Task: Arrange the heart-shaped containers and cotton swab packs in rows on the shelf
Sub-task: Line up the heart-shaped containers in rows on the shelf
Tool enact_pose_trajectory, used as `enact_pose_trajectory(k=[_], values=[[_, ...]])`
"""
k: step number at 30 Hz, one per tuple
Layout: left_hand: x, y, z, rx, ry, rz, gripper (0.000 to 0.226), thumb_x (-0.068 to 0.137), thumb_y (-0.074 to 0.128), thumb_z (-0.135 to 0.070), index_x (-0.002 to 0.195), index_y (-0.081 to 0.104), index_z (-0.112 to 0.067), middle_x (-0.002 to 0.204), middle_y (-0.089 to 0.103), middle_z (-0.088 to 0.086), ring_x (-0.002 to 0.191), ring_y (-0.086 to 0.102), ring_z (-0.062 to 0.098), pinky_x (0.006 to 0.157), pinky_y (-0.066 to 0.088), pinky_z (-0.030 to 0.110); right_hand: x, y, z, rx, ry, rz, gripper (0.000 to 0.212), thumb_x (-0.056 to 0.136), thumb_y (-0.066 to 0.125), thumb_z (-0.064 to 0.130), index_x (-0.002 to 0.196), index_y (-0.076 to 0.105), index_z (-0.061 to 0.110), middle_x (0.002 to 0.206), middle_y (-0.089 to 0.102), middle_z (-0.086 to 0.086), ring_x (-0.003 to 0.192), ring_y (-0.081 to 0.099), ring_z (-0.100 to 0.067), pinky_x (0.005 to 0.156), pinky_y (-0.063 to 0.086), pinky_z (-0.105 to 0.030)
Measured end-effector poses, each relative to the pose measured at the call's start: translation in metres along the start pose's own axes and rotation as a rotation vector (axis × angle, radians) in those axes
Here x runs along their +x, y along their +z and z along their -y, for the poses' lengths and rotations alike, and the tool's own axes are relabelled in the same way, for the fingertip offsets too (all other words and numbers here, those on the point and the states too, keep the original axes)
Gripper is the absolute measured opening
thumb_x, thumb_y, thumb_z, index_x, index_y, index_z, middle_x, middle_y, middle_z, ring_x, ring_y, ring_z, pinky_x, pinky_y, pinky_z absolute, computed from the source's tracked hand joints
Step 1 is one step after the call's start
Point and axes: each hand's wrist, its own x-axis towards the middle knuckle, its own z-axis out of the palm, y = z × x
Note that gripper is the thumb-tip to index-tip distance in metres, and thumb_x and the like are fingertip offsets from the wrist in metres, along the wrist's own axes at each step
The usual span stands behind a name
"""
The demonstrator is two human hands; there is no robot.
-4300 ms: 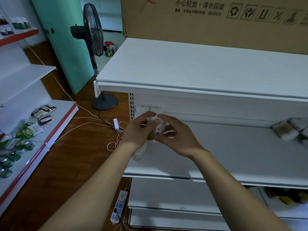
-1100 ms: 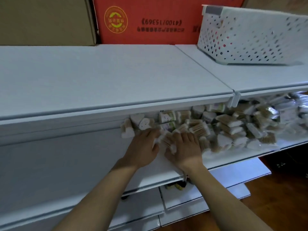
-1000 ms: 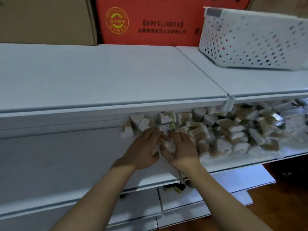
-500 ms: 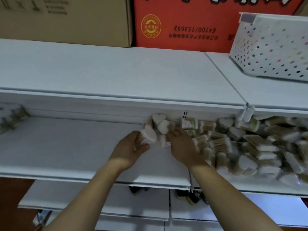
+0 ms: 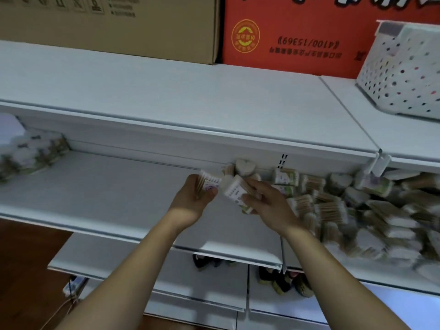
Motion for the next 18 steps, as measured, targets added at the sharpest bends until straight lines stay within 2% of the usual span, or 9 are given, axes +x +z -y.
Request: enact_pose_trajectory(k=[2,4,6,9,12,15,16,18], values=[[-0.004,-0.003,-0.005,-0.151,-0.011,0.012,0.032,0.091,0.069,-0.04,0.112,0.052,-0.024,0.105,0.068,-0.003,0.097,0.067,0.018,0.086,0.058,0.039,-0.004,0.009,0.013,0.231,0.069,-0.017,0.038,0.095,0.067,0.019,0.125,0.06,0.042,0.129,0.063,0.01,0.117,0.062,-0.015,0.095,0.056,-0.041],[-0.009,-0.01,-0.01,-0.31,-0.037,0.007,0.023,0.097,0.064,-0.024,0.115,0.051,-0.016,0.11,0.066,0.003,0.096,0.066,0.015,0.085,0.06,0.037,-0.008,0.021,0.022,0.345,0.095,-0.041,0.037,0.095,0.065,0.019,0.131,0.062,0.029,0.128,0.066,0.004,0.114,0.065,-0.016,0.09,0.056,-0.032],[-0.013,-0.024,-0.011,-0.381,-0.04,-0.003,0.019,0.098,0.063,-0.023,0.112,0.052,-0.016,0.113,0.065,0.005,0.099,0.067,0.015,0.084,0.061,0.04,-0.008,0.035,0.03,0.468,0.108,-0.031,0.036,0.094,0.066,0.018,0.13,0.064,0.018,0.123,0.07,-0.002,0.111,0.067,-0.019,0.086,0.056,-0.03],[-0.017,-0.053,-0.004,-0.354,-0.029,-0.046,0.018,0.098,0.063,-0.026,0.111,0.054,-0.017,0.112,0.066,0.003,0.102,0.067,0.015,0.078,0.062,0.039,-0.005,0.059,0.047,0.498,0.121,-0.052,0.034,0.09,0.07,0.018,0.124,0.067,0.017,0.115,0.073,-0.004,0.106,0.068,-0.022,0.079,0.054,-0.031],[-0.022,-0.087,0.008,-0.378,-0.015,-0.041,0.021,0.097,0.063,-0.025,0.114,0.054,-0.016,0.115,0.066,0.003,0.104,0.067,0.017,0.077,0.061,0.038,0.002,0.094,0.066,0.457,0.061,-0.071,0.046,0.091,0.07,0.012,0.133,0.057,0.026,0.12,0.067,-0.009,0.107,0.066,-0.023,0.074,0.055,-0.03],[-0.029,-0.131,0.024,-0.417,-0.005,0.022,0.022,0.098,0.061,-0.021,0.117,0.051,-0.016,0.119,0.065,0.003,0.106,0.067,0.016,0.083,0.06,0.04,0.002,0.138,0.089,0.348,-0.059,-0.008,0.061,0.095,0.066,0.012,0.138,0.047,0.051,0.13,0.058,-0.007,0.116,0.062,-0.019,0.088,0.058,-0.037],[-0.032,-0.149,0.03,-0.432,-0.012,0.047,0.023,0.098,0.061,-0.018,0.118,0.051,-0.016,0.12,0.065,0.003,0.106,0.067,0.016,0.086,0.06,0.041,0.002,0.154,0.095,0.329,-0.079,0.02,0.063,0.096,0.064,0.012,0.138,0.045,0.054,0.133,0.056,-0.008,0.118,0.061,-0.02,0.09,0.057,-0.04],[-0.037,-0.186,0.045,-0.441,-0.027,0.095,0.031,0.096,0.061,-0.01,0.124,0.049,-0.015,0.121,0.065,0.003,0.109,0.066,0.017,0.09,0.058,0.043,0.002,0.187,0.109,0.356,-0.1,0.053,0.06,0.097,0.061,0.007,0.14,0.047,0.047,0.134,0.057,-0.009,0.116,0.063,-0.022,0.09,0.058,-0.044]])
